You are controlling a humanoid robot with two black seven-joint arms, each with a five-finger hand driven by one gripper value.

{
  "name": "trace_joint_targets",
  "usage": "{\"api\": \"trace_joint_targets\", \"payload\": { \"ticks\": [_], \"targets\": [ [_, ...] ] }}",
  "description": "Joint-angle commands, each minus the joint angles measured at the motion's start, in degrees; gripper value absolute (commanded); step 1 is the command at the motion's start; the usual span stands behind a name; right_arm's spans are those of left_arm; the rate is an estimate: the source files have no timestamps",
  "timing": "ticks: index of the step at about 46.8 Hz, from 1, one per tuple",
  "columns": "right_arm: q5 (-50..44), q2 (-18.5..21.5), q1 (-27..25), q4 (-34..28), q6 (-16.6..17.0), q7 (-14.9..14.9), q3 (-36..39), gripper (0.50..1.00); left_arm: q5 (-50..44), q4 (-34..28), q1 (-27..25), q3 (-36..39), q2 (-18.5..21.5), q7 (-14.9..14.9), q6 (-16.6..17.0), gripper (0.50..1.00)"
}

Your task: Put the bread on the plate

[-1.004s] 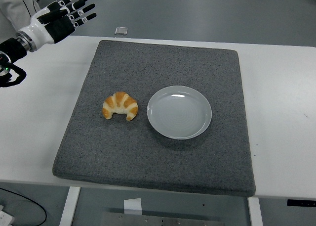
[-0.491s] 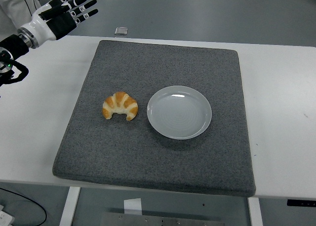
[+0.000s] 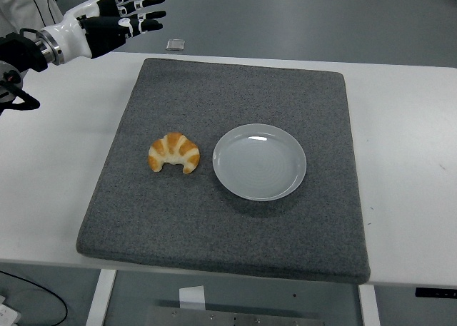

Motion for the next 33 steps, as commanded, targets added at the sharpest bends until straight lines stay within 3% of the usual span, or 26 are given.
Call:
{"api": "trace_joint_targets", "payload": {
  "ticks": [1,7,15,33],
  "targets": [
    [0.0,0.0,0.0,0.0,0.0,0.0,0.0,0.932,5.3,-4.4,0.0,0.3,2.0,-0.6,3.1,1.0],
    [0.0,0.0,0.0,0.0,0.0,-0.1,0.0,0.932,15.0,-10.6,0.4,0.5,4.4,-0.6,7.3,1.0],
    [0.0,0.0,0.0,0.0,0.0,-0.1,0.0,0.932,21.8,-16.4,0.4,2.9,7.4,-0.6,9.7,1.0],
    [0.0,0.0,0.0,0.0,0.0,-0.1,0.0,0.932,37.3,-21.7,0.4,7.7,10.3,-0.5,10.3,1.0]
  ]
}}
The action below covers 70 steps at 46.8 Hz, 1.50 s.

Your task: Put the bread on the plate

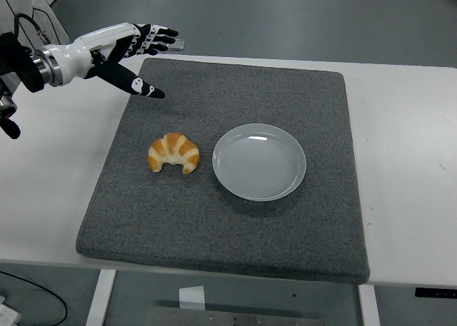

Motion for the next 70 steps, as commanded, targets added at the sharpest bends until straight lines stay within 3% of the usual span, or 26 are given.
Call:
{"api": "trace_joint_targets", "payload": {
  "ticks": [1,17,38,56,70],
  "targets": [
    [0.0,0.0,0.0,0.0,0.0,0.0,0.0,0.932,3.7,-0.9,0.0,1.5,0.2,0.0,0.0,1.0],
    [0.0,0.0,0.0,0.0,0.0,0.0,0.0,0.932,16.5,-2.0,-0.1,5.6,-0.8,0.0,0.4,1.0],
    [0.0,0.0,0.0,0.0,0.0,-0.1,0.0,0.932,28.7,0.1,0.3,13.6,-6.4,0.2,7.3,0.999],
    [0.0,0.0,0.0,0.0,0.0,-0.1,0.0,0.932,29.4,4.9,2.7,14.3,-11.3,0.3,8.2,0.999],
    [0.0,0.0,0.0,0.0,0.0,0.0,0.0,0.932,32.1,5.5,3.5,14.2,-12.2,0.3,9.7,0.999]
  ]
}}
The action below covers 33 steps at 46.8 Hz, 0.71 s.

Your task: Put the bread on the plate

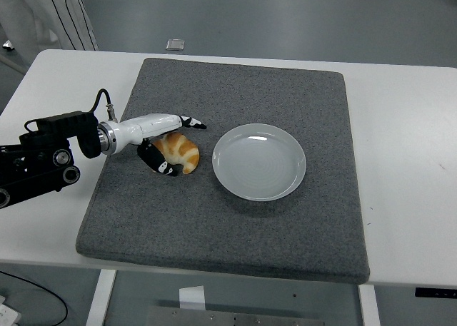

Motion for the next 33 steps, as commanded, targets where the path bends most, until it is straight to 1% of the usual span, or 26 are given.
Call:
{"api": "trace_joint_targets", "payload": {
  "ticks": [1,11,23,33],
  "targets": [
    [0.0,0.0,0.0,0.0,0.0,-0.1,0.0,0.932,0.3,0.1,0.0,-0.1,0.0,0.0,0.2,0.999],
    [0.0,0.0,0.0,0.0,0.0,-0.1,0.0,0.932,0.7,1.6,0.4,0.0,-0.7,0.0,0.4,0.999],
    [0.0,0.0,0.0,0.0,0.0,0.0,0.0,0.932,0.8,1.7,0.5,0.0,-0.9,0.0,0.3,0.999],
    [0.0,0.0,0.0,0.0,0.0,-0.1,0.0,0.932,0.8,1.7,0.5,0.1,-0.9,0.0,0.2,0.988]
  ]
}}
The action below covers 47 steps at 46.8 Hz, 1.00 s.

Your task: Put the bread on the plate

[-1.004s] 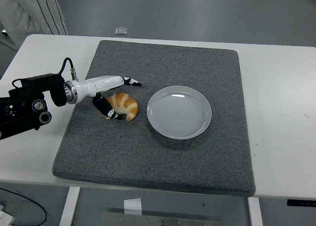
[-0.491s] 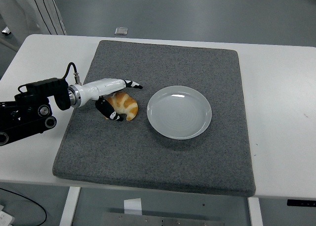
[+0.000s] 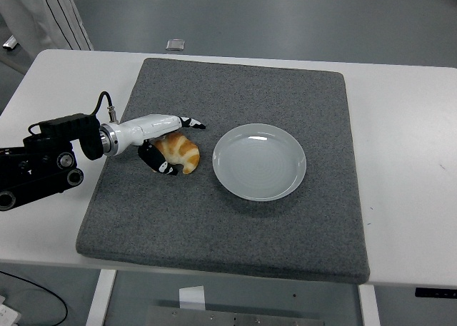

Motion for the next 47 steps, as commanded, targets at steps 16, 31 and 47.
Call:
{"api": "trace_joint_targets", "payload": {
  "ticks": [16,31,47],
  "targets": [
    [0.0,0.0,0.0,0.0,0.0,0.0,0.0,0.932,0.3,-0.2,0.0,0.1,0.1,0.1,-0.7,0.814],
    [0.0,0.0,0.0,0.0,0.0,0.0,0.0,0.932,0.7,-0.5,-0.1,0.1,0.2,0.0,-0.9,0.703],
    [0.0,0.0,0.0,0.0,0.0,0.0,0.0,0.932,1.7,-0.7,-0.4,0.1,0.7,-0.3,-2.2,0.5]
  ]
}}
